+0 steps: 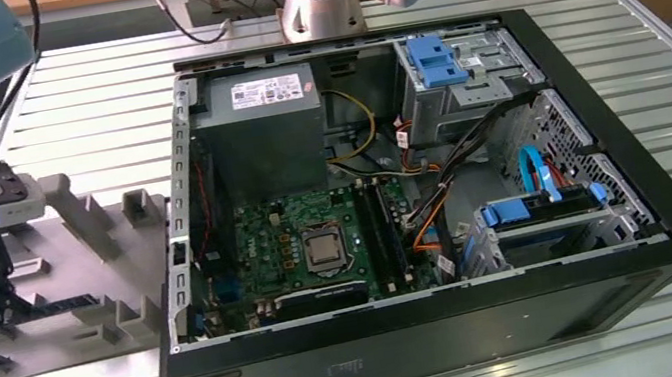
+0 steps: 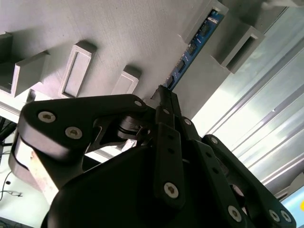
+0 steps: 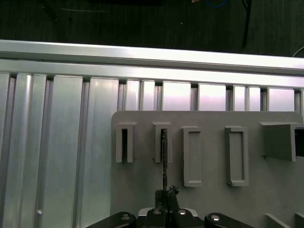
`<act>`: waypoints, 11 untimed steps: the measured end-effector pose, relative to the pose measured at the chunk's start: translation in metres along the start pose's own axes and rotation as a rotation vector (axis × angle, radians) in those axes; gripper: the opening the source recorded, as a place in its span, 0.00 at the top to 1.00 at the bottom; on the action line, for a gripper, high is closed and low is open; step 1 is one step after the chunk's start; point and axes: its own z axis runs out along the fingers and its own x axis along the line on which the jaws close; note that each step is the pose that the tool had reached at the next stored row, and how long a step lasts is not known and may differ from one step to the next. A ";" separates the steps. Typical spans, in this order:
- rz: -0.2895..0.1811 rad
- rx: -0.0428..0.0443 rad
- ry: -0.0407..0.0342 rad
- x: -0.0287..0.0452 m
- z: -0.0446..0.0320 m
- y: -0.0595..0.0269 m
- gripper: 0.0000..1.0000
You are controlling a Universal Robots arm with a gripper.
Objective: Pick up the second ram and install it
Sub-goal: 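Pick up the second ram and move it above second insertion slot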
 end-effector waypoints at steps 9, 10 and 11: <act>0.000 0.0000 -0.0001 -0.0010 -0.0212 0.0009 0.88; 0.000 0.0000 0.0000 -0.0011 -0.0239 0.0010 0.88; 0.000 0.0000 -0.0002 -0.0013 -0.0268 0.0012 0.88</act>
